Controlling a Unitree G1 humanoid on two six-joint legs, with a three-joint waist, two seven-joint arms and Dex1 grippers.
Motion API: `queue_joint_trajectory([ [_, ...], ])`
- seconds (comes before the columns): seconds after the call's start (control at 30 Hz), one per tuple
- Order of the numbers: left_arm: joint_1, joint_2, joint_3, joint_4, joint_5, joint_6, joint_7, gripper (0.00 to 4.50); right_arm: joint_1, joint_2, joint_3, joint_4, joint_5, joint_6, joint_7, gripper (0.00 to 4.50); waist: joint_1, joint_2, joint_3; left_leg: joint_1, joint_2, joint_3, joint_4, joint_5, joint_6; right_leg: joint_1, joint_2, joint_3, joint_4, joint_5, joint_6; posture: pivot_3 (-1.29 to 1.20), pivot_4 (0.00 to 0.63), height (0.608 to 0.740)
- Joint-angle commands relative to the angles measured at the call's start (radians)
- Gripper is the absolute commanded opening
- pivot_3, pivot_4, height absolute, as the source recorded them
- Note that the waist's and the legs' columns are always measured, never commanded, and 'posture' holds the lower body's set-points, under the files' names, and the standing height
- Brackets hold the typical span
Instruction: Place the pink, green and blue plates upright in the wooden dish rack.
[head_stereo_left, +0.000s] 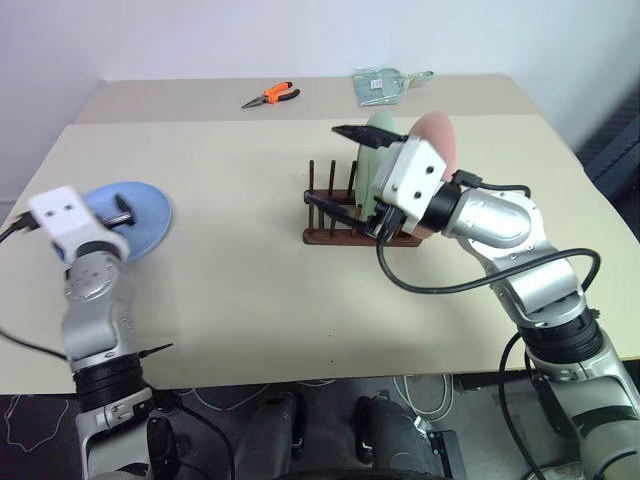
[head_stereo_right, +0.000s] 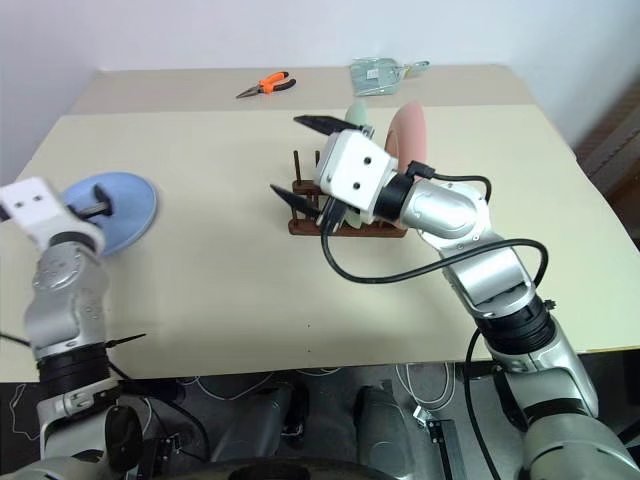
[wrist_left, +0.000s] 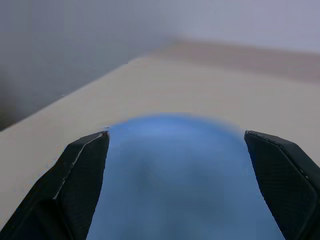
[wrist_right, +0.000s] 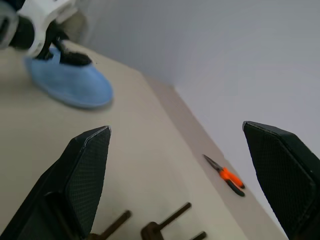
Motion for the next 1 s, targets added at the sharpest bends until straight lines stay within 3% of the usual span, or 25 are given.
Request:
queue_joint_trajectory([
  [0.03, -0.028, -0.049, 0.116, -0.085, -0.107, 0.09, 0.078, 4.44, 0.018, 0.029, 0.006, 0.007, -0.032, -0.045, 0.03, 4.32, 0.003, -0.001, 0.0, 0.0, 0.0, 0.0, 0.0, 0.002, -0.004, 0.0, 0.0, 0.0, 0.0, 0.0, 0.0, 0.0, 0.15, 0.74],
  [0.2, -0.059, -0.138, 0.251, -0.1, -0.263, 0.167, 0.158, 4.44, 0.054, 0.05, 0.009, 0.014, -0.069, -0.064, 0.054, 4.32, 0.001, -0.008, -0.001, 0.0, -0.001, -0.001, 0.001, 0.001, -0.008, 0.0, -0.001, 0.0, 0.0, 0.0, 0.001, 0.0, 0.15, 0.74],
  [0.23, -0.068, -0.151, 0.272, -0.088, -0.299, 0.185, 0.17, 4.22, 0.061, 0.053, 0.009, 0.014, -0.075, -0.065, 0.055, 4.43, 0.0, -0.008, -0.001, 0.0, 0.0, -0.001, 0.0, 0.001, -0.008, 0.001, -0.001, 0.0, 0.0, 0.0, 0.001, 0.0, 0.15, 0.74],
  [0.3, -0.085, -0.164, 0.308, -0.061, -0.359, 0.201, 0.189, 3.62, 0.071, 0.06, 0.008, 0.01, -0.087, -0.066, 0.057, 4.5, 0.0, -0.009, -0.001, 0.0, 0.0, -0.001, 0.0, 0.002, -0.009, 0.0, -0.001, 0.0, 0.0, 0.0, 0.001, 0.0, 0.15, 0.74],
  [0.53, -0.125, -0.152, 0.348, 0.003, -0.47, 0.177, 0.201, 0.04, 0.09, 0.074, -0.001, 0.008, -0.132, -0.056, 0.057, 4.5, 0.001, -0.009, -0.001, 0.001, 0.0, -0.001, 0.0, 0.002, -0.01, 0.0, 0.0, 0.0, 0.001, 0.0, 0.0, 0.0, 0.15, 0.74],
  [0.73, -0.141, -0.093, 0.058, -0.166, -0.448, 0.147, -0.052, 0.01, 0.06, 0.075, 0.001, 0.022, -0.177, -0.069, 0.058, 4.5, 0.003, -0.014, 0.001, 0.0, -0.001, -0.001, 0.0, 0.003, -0.011, 0.001, 0.0, 0.0, 0.001, 0.001, 0.0, 0.0, 0.15, 0.74],
  [0.87, -0.196, -0.079, -0.121, -0.266, -0.422, 0.182, -0.086, 0.01, 0.01, 0.09, 0.046, 0.061, -0.263, -0.147, 0.06, 4.5, -0.002, -0.014, 0.001, 0.0, -0.001, -0.001, 0.0, 0.003, -0.011, 0.001, 0.0, 0.0, 0.0, 0.001, 0.0, 0.0, 0.15, 0.74],
  [1.0, -0.272, -0.109, -0.188, -0.317, -0.44, 0.207, -0.055, 0.01, -0.065, 0.12, 0.115, 0.162, -0.39, -0.234, 0.045, 4.5, -0.013, -0.014, 0.001, 0.001, -0.001, -0.001, -0.003, 0.004, -0.013, -0.001, 0.003, 0.0, 0.002, 0.001, 0.0, 0.0, 0.15, 0.74],
])
